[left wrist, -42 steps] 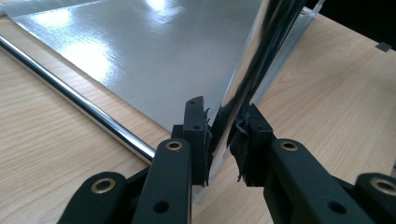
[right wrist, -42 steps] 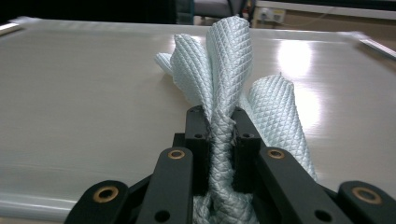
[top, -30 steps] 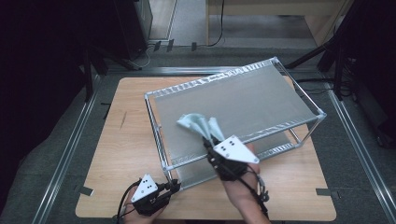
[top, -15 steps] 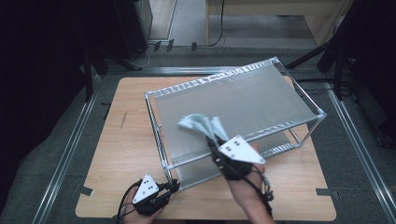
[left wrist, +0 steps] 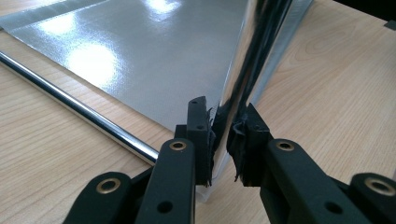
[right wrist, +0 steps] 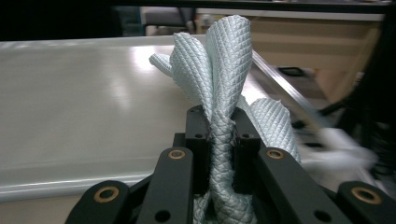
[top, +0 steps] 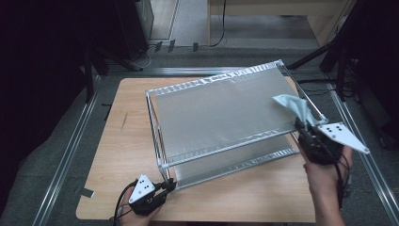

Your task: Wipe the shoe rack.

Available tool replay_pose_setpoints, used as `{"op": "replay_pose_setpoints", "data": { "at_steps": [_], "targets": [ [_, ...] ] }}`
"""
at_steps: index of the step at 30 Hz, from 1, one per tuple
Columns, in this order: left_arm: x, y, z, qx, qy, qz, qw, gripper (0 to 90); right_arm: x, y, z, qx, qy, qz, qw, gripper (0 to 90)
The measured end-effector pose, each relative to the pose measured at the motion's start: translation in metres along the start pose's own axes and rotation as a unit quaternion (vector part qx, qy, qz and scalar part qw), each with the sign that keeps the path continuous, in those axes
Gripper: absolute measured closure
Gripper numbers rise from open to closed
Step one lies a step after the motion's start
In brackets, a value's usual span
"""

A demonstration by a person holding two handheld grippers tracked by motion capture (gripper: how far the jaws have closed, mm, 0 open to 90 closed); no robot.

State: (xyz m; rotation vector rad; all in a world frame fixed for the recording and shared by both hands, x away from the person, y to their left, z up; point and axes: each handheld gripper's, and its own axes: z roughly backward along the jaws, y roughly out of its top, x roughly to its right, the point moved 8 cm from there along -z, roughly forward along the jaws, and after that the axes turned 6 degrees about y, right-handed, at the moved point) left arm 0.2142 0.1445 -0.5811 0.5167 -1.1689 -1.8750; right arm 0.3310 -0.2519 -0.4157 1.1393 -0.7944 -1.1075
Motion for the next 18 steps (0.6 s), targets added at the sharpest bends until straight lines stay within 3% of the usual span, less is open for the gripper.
{"op": "replay_pose_setpoints", "data": {
  "at_steps": [3, 5, 7, 8, 13, 17, 18],
  "targets": [
    [-0.001, 0.0, 0.0, 0.001, 0.002, 0.001, 1.0, 79.0, 0.031, -0.001, 0.008, 0.004, -0.036, -0.012, 0.9993, 81.6],
    [-0.001, 0.0, 0.0, 0.001, 0.003, 0.001, 1.0, 79.0, 0.049, -0.002, 0.016, 0.015, -0.041, -0.035, 0.9984, 81.0],
    [-0.002, 0.0, 0.001, 0.0, 0.006, 0.002, 1.0, 79.0, 0.054, -0.002, 0.019, 0.018, -0.051, -0.036, 0.9979, 81.1],
    [-0.004, 0.0, 0.001, 0.001, 0.008, 0.004, 1.0, 78.9, 0.06, 0.001, 0.029, 0.037, -0.064, -0.044, 0.9963, 81.4],
    [-0.009, -0.001, 0.003, 0.0, 0.013, 0.007, 0.9999, 78.9, 0.065, -0.003, 0.035, 0.033, -0.082, -0.035, 0.9954, 81.3],
    [-0.01, -0.001, 0.003, 0.001, 0.014, 0.008, 0.9999, 78.9, 0.073, -0.021, 0.034, 0.019, -0.082, -0.057, 0.9948, 81.3],
    [-0.01, -0.001, 0.003, 0.001, 0.013, 0.008, 0.9999, 78.9, 0.069, -0.038, 0.027, -0.004, -0.073, -0.055, 0.9958, 81.1]
  ]
}}
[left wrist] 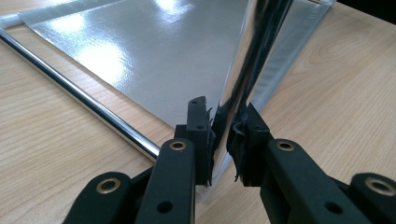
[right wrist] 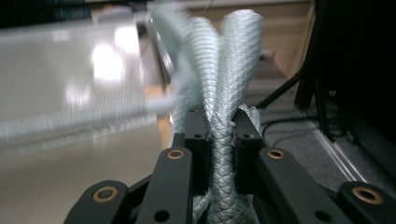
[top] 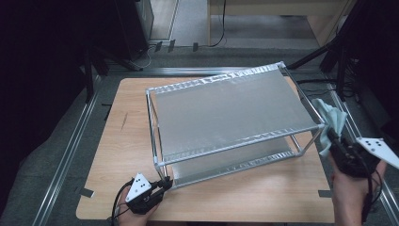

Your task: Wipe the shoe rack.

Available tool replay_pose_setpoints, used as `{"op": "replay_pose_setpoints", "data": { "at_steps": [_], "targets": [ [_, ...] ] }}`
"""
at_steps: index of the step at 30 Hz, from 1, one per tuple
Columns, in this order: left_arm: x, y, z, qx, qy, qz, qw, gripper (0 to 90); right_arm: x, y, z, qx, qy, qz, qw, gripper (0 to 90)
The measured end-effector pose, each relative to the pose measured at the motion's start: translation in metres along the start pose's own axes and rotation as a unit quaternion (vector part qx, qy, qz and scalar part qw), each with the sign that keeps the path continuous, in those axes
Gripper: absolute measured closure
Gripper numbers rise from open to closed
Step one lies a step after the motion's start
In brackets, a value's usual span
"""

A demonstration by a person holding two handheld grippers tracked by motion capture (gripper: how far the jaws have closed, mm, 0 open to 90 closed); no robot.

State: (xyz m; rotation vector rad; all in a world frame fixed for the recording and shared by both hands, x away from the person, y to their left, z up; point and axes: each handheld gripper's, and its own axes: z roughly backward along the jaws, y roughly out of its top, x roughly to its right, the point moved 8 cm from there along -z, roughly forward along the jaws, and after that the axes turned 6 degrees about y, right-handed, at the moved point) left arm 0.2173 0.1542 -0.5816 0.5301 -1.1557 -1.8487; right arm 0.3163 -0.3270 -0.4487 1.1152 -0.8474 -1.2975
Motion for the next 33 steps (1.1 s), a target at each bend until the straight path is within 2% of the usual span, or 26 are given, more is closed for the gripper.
{"op": "replay_pose_setpoints", "data": {
  "at_steps": [2, 4, 5, 6, 7, 8, 9, 12, 15, 17, 18, 19, 23, 26, 29, 30, 31, 33],
  "targets": [
    [0.0, 0.0, 0.0, 0.001, 0.0, 0.001, 1.0, 78.9, -0.001, -0.007, -0.003, -0.01, -0.002, 0.007, 0.9999, 81.0],
    [0.0, 0.0, 0.0, 0.001, 0.0, 0.001, 1.0, 78.9, -0.002, -0.029, -0.012, -0.033, -0.008, 0.015, 0.9993, 80.8],
    [0.0, 0.0, 0.0, 0.001, 0.0, 0.0, 1.0, 78.9, 0.001, -0.047, -0.02, -0.05, -0.011, 0.003, 0.9987, 80.7],
    [0.0, 0.0, 0.0, 0.0, 0.0, 0.0, 1.0, 78.9, 0.001, -0.047, -0.02, -0.05, -0.011, 0.003, 0.9987, 80.7],
    [0.0, 0.0, 0.0, 0.0, 0.001, -0.001, 1.0, 79.0, 0.004, -0.057, -0.024, -0.063, -0.012, -0.005, 0.9979, 80.7],
    [0.0, 0.0, 0.0, 0.0, 0.001, -0.001, 1.0, 79.0, 0.008, -0.077, -0.034, -0.094, -0.011, -0.015, 0.9954, 80.7],
    [0.0, 0.0, 0.0, 0.0, 0.001, -0.001, 1.0, 79.0, 0.008, -0.077, -0.034, -0.094, -0.011, -0.015, 0.9954, 80.7],
    [-0.001, 0.0, 0.0, 0.001, 0.0, -0.002, 1.0, 79.0, 0.011, -0.096, -0.043, -0.128, -0.008, -0.02, 0.9915, 80.2],
    [-0.003, 0.0, 0.001, -0.001, 0.002, -0.002, 1.0, 79.1, 0.01, -0.112, -0.051, -0.159, -0.005, -0.014, 0.9872, 79.7],
    [-0.004, 0.0, 0.001, -0.001, 0.003, -0.002, 1.0, 79.0, 0.009, -0.122, -0.054, -0.172, -0.006, -0.011, 0.9851, 79.6],
    [-0.004, 0.0, 0.001, -0.001, 0.003, -0.002, 1.0, 79.1, 0.005, -0.125, -0.053, -0.173, -0.007, -0.016, 0.9847, 79.5],
    [-0.005, -0.001, 0.002, -0.002, 0.003, -0.002, 1.0, 79.1, -0.002, -0.125, -0.05, -0.173, -0.007, -0.003, 0.9849, 78.7],
    [-0.009, -0.001, 0.004, -0.001, 0.006, -0.001, 1.0, 79.1, -0.013, -0.122, -0.045, -0.173, 0.001, 0.001, 0.9849, 78.1],
    [-0.011, -0.002, 0.005, -0.002, 0.008, 0.0, 1.0, 79.1, -0.023, -0.122, -0.041, -0.172, 0.007, 0.014, 0.985, 77.9],
    [-0.012, -0.002, 0.006, -0.003, 0.009, -0.001, 1.0, 79.1, -0.03, -0.121, -0.038, -0.165, 0.002, 0.027, 0.9859, 78.1],
    [-0.012, -0.002, 0.006, -0.004, 0.009, -0.002, 1.0, 79.1, -0.031, -0.117, -0.037, -0.151, -0.005, 0.035, 0.9879, 79.3],
    [-0.012, -0.002, 0.006, -0.004, 0.009, -0.002, 1.0, 79.1, -0.03, -0.111, -0.035, -0.137, -0.012, 0.033, 0.99, 80.1],
    [-0.012, -0.002, 0.006, -0.004, 0.008, -0.002, 1.0, 79.2, -0.026, -0.099, -0.032, -0.11, -0.02, 0.017, 0.9935, 80.8]
  ]
}}
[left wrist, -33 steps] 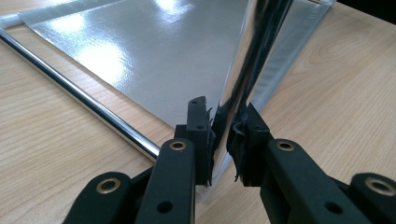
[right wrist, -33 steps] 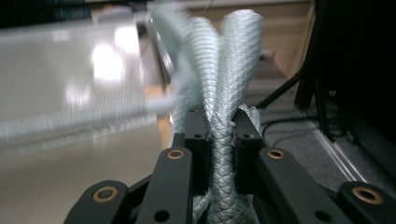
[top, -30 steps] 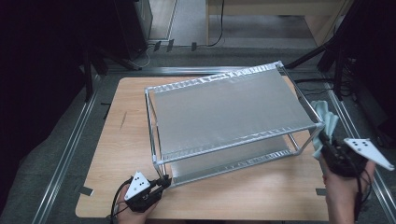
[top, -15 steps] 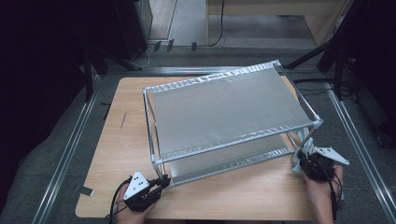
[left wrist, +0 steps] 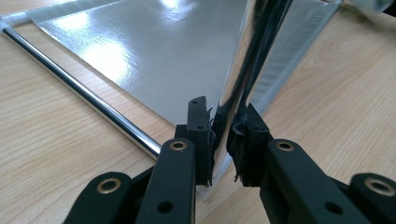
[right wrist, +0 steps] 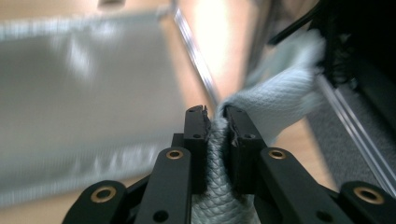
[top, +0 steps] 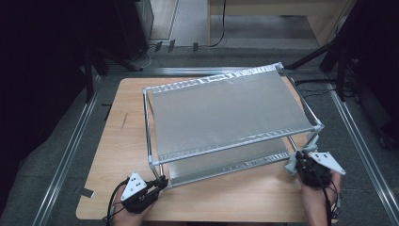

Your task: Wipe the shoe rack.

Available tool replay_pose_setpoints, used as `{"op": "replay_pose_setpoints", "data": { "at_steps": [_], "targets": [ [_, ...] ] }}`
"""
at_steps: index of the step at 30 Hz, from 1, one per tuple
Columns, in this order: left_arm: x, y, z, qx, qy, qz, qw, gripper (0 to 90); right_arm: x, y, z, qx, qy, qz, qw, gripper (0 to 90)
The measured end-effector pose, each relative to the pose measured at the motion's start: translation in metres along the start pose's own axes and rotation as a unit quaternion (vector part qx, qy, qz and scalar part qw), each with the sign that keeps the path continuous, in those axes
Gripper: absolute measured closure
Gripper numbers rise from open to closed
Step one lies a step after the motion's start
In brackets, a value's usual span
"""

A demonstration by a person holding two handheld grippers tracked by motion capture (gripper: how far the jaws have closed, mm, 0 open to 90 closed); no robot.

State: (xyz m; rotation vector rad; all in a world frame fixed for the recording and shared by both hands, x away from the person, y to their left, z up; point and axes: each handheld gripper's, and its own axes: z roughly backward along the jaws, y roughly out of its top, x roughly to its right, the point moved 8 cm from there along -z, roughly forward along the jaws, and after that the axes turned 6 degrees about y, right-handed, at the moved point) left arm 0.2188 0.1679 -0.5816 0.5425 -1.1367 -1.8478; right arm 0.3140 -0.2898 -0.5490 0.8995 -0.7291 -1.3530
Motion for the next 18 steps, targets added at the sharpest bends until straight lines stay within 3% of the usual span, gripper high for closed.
{"op": "replay_pose_setpoints", "data": {
  "at_steps": [2, 4, 6, 7, 9, 13, 14, 16, 18],
  "targets": [
    [0.0, 0.0, 0.0, 0.0, 0.0, 0.0, 1.0, 79.1, 0.006, 0.013, 0.009, 0.031, -0.007, -0.006, 0.9995, 81.7],
    [0.0, 0.0, 0.0, 0.0, -0.001, 0.001, 1.0, 79.1, 0.005, 0.023, 0.02, 0.062, 0.01, -0.006, 0.998, 82.5],
    [0.0, 0.0, -0.001, 0.001, -0.001, 0.001, 1.0, 79.1, 0.001, 0.029, 0.028, 0.078, 0.02, 0.009, 0.9967, 84.8],
    [0.0, 0.0, -0.001, 0.001, -0.001, 0.0, 1.0, 79.1, -0.003, 0.029, 0.031, 0.072, 0.013, 0.03, 0.9968, 84.5],
    [0.0, 0.0, -0.001, 0.001, 0.0, 0.001, 1.0, 79.1, -0.003, 0.028, 0.029, 0.061, 0.011, 0.035, 0.9975, 82.5],
    [0.0, 0.0, -0.001, 0.0, -0.001, 0.002, 1.0, 79.0, 0.015, 0.012, 0.021, 0.038, -0.009, 0.018, 0.9991, 57.4],
    [0.0, 0.0, -0.001, 0.001, -0.002, 0.002, 1.0, 79.0, 0.021, 0.007, 0.017, 0.027, -0.008, 0.012, 0.9995, 52.6],
    [0.0, 0.0, -0.001, 0.001, -0.003, 0.003, 1.0, 79.0, 0.031, -0.01, 0.003, -0.023, 0.004, -0.005, 0.9997, 41.8],
    [0.0, 0.0, -0.001, 0.001, -0.003, 0.003, 1.0, 79.0, 0.03, -0.015, -0.002, -0.037, 0.013, -0.004, 0.9992, 38.6]
  ]
}}
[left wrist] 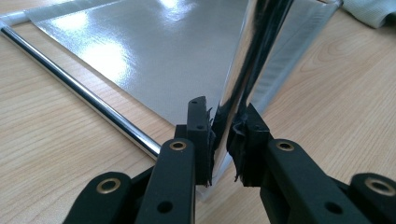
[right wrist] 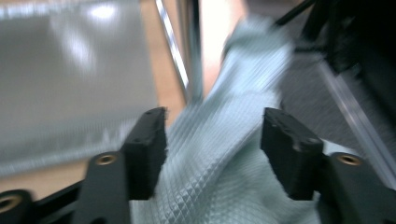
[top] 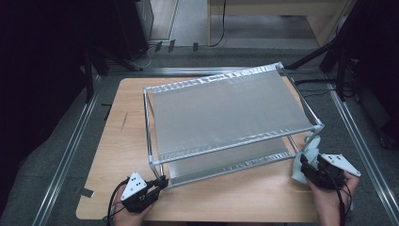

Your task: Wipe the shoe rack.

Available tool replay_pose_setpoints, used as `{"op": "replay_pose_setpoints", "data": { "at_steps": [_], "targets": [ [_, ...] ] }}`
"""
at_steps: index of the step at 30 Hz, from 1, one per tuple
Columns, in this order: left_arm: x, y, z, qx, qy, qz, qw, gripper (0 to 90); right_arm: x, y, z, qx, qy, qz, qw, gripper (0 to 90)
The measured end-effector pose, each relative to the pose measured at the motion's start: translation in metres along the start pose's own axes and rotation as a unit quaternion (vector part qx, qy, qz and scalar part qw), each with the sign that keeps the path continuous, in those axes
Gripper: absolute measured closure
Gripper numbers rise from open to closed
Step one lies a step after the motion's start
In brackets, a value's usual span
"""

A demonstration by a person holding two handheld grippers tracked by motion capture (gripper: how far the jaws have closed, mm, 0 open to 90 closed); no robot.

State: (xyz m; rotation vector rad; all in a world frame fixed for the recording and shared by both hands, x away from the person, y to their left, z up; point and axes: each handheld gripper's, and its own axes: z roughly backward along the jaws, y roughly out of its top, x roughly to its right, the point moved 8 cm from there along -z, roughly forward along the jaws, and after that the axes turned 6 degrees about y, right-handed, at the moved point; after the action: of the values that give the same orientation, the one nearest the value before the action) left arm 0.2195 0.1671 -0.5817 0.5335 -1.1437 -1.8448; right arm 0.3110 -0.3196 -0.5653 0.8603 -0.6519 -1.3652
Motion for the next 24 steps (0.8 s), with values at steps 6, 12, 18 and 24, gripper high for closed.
{"op": "replay_pose_setpoints", "data": {
  "at_steps": [6, 12, 18, 24],
  "targets": [
    [0.0, 0.0, 0.0, 0.0, -0.001, 0.001, 1.0, 78.9, -0.002, -0.017, -0.025, -0.053, -0.012, 0.012, 0.9984, 31.2],
    [0.0, 0.0, 0.0, 0.0, -0.001, 0.001, 1.0, 78.9, 0.001, -0.023, -0.027, -0.06, -0.013, 0.013, 0.998, 57.9],
    [0.0, 0.0, 0.0, 0.0, 0.0, 0.001, 1.0, 78.9, 0.0, -0.021, -0.021, -0.049, 0.006, 0.011, 0.9987, 83.3],
    [0.0, 0.0, 0.0, 0.0, 0.0, -0.001, 1.0, 78.9, -0.018, 0.019, 0.007, 0.065, 0.008, 0.02, 0.9976, 83.7]
  ]
}}
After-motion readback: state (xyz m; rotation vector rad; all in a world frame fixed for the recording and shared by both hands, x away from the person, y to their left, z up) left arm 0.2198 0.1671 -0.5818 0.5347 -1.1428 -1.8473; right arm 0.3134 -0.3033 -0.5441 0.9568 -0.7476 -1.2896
